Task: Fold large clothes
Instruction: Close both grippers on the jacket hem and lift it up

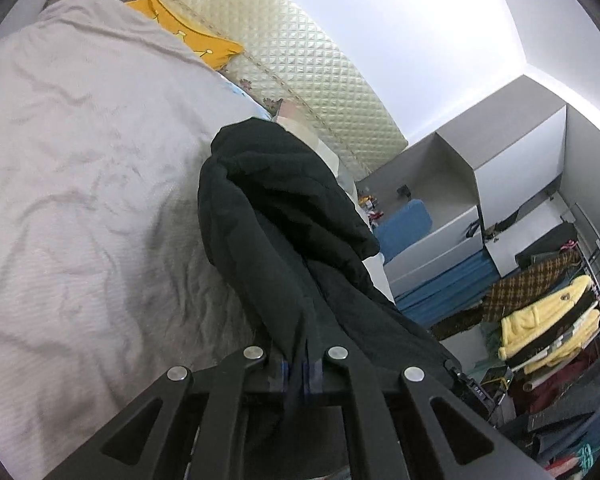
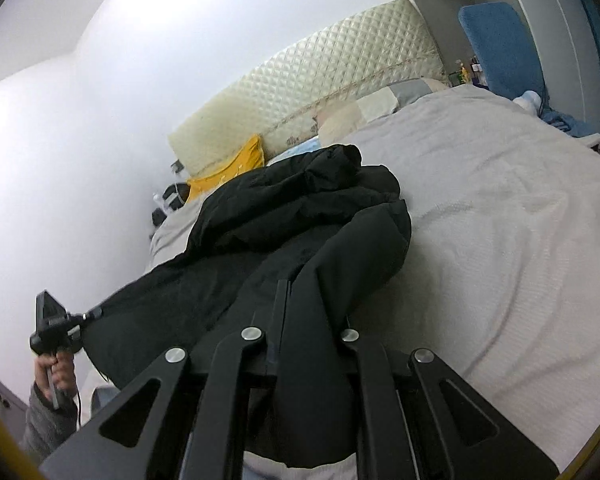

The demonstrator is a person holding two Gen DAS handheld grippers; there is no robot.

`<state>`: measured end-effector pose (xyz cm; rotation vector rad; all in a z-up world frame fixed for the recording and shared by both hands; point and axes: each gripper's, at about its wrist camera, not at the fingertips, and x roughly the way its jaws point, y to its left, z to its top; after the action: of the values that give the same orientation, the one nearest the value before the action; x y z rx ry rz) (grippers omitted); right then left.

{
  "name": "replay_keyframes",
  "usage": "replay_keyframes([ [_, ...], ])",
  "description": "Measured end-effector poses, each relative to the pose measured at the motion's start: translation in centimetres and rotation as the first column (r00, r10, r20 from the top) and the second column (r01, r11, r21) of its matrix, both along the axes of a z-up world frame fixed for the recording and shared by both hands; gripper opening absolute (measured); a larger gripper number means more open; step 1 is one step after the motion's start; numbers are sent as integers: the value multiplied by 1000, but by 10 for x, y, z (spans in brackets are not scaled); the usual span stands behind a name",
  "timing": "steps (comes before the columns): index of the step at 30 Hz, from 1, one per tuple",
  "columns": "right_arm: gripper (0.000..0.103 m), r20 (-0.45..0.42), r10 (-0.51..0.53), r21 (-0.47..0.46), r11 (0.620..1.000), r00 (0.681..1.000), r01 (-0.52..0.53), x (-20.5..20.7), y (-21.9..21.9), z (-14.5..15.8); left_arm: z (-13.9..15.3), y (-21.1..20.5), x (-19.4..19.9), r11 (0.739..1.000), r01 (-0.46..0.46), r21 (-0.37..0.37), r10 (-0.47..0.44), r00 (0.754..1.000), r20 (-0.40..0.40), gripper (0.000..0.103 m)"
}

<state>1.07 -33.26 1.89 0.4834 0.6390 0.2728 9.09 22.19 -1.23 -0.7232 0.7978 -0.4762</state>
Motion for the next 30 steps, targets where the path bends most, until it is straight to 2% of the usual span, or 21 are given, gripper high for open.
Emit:
replay_keyframes([
  [4,8,0,22,-19,1000,1000,-22,-25,-7,20,29,2,-20,999,19,25,-19,1000,-5,3],
  [9,8,-4,49,-36,998,999,-49,-63,-13,46,60,7,-56,996,59,66,-61,998,27,3],
  [11,8,-23,58,-66,996,998,-59,-78,-14,53,67,6,-69,993,79,93,-80,997,9,3],
  [15,8,-57,68,-12,998,996,-69,-103,-25,64,72,12,-92,988,118,103,-115,993,-36,3],
  [18,8,-45,71,-25,997,996,-72,-113,-28,81,85,12,-103,983,152,106,-150,988,-20,3],
  [23,8,-68,65,-18,998,996,-67,-95,-37,91,105,3,-88,973,172,157,-173,985,-9,3],
  [24,8,-74,61,-14,998,995,-62,-85,-40,91,108,0,-80,970,173,171,-173,985,-14,3],
  [26,8,-77,57,14,998,995,-56,-66,-44,93,115,-10,-66,951,169,257,-174,985,-5,3],
  [30,8,-79,25,43,999,997,-22,-24,-50,95,127,-18,-29,941,161,298,-166,986,-10,4],
])
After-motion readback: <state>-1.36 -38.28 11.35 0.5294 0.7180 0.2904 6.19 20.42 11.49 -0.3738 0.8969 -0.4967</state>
